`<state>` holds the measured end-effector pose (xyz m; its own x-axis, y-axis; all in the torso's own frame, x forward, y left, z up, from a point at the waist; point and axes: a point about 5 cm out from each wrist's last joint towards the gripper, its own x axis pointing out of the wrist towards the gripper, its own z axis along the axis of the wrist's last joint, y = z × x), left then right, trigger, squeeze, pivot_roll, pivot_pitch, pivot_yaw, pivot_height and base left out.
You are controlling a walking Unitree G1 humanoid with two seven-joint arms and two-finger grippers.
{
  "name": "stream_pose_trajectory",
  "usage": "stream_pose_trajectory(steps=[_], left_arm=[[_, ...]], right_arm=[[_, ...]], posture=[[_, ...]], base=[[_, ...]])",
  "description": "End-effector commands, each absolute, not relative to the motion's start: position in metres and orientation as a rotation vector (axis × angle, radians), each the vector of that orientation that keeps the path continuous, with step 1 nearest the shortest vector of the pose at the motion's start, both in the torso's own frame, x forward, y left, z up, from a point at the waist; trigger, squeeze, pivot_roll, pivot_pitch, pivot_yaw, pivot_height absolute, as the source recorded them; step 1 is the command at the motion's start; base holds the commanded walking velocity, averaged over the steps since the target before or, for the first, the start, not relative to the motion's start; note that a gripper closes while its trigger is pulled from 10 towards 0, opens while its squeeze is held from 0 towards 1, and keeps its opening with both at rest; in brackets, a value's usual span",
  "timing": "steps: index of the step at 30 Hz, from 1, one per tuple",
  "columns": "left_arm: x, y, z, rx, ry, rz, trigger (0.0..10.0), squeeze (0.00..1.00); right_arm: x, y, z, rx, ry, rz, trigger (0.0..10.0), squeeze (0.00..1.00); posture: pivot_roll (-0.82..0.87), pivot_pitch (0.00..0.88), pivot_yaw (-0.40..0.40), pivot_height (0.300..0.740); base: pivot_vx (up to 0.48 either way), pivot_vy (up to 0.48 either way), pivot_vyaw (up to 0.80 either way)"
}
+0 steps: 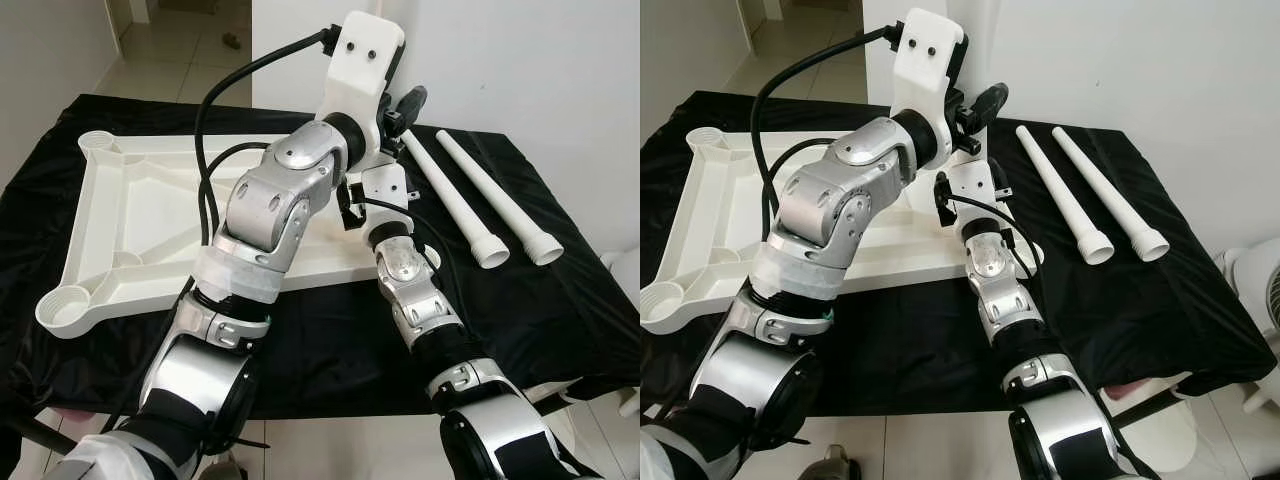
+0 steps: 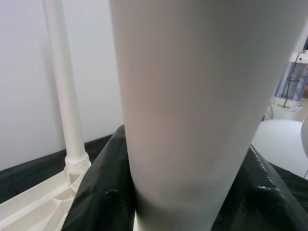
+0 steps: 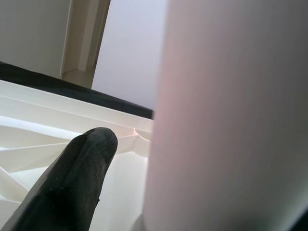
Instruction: Building children table
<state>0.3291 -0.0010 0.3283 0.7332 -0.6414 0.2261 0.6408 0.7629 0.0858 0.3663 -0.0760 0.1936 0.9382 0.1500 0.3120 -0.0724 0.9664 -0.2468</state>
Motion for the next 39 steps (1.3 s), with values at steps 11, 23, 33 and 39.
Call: stream_pose_trajectory(steps=[11, 23, 33, 39], left_arm=[[0.328, -0.001, 0.338, 0.004, -0.278, -0.602, 10.0, 0.0], [0.326, -0.005, 0.34, 0.012, -0.301, -0.617, 10.0, 0.0], [0.319, -0.01, 0.341, 0.001, -0.334, -0.702, 10.0, 1.0], [0.312, -0.013, 0.341, -0.015, -0.35, -0.736, 10.0, 1.0]], right_arm=[[0.366, -0.082, 0.191, -0.279, -0.334, 0.076, 0.0, 0.0], [0.371, -0.095, 0.196, -0.222, -0.314, -0.024, 0.0, 0.0], [0.375, -0.097, 0.199, -0.181, -0.295, -0.012, 10.0, 0.0], [0.375, -0.097, 0.197, -0.163, -0.28, -0.015, 10.0, 0.0]], posture=[[0.11, 0.0, -0.1, 0.74], [0.11, 0.0, -0.099, 0.74], [0.11, 0.009, -0.094, 0.74], [0.11, 0.019, -0.086, 0.74]], base=[[0.0, 0.0, 0.0], [0.0, 0.0, 0.0], [0.0, 0.0, 0.0], [0.0, 0.0, 0.0]])
